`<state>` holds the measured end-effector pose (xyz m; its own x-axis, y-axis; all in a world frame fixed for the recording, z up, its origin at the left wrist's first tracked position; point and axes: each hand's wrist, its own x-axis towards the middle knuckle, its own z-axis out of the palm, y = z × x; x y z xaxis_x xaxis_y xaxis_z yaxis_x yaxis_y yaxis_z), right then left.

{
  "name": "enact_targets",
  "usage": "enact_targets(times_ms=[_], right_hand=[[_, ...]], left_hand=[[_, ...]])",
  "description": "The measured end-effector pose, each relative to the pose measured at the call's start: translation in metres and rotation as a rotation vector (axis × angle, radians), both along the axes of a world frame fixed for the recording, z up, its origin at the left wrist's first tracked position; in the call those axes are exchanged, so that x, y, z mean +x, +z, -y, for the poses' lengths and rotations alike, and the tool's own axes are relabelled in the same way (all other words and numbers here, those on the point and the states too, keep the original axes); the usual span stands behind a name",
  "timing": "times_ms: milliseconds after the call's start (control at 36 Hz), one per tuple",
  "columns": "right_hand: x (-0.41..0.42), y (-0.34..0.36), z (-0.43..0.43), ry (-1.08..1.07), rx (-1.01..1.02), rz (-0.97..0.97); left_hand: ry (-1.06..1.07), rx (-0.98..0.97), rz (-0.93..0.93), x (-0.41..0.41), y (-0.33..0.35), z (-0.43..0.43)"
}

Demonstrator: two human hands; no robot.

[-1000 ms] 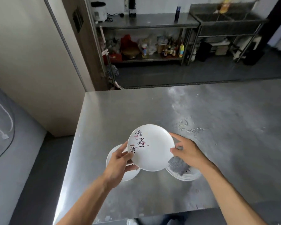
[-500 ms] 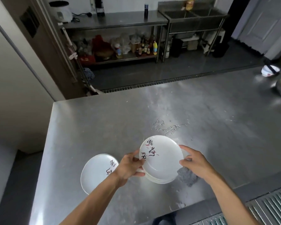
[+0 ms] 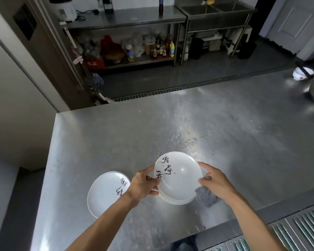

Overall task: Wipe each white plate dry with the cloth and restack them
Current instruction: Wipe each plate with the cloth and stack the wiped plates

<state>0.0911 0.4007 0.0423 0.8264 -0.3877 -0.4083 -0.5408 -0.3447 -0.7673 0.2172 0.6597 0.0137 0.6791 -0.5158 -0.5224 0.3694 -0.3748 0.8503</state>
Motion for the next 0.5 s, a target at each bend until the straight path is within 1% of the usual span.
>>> enact_targets(times_ms=[111,333,500], right_hand=[[0.0,0.0,0.0,-0.003,-0.004,0.005],[0.0,-0.007,0.004,0.027,-0.044,-0.04],[0.008,-0.012,0.005,-0.07,-0.164,0.006]], left_hand=[[0.071,0.022,0.006,0.0,-0.004,0.001],[0.09,0.04,0.033,0.001,-0.008,0.002],[0.127,0.058,0.07,0.001,-0.009,-0.002]])
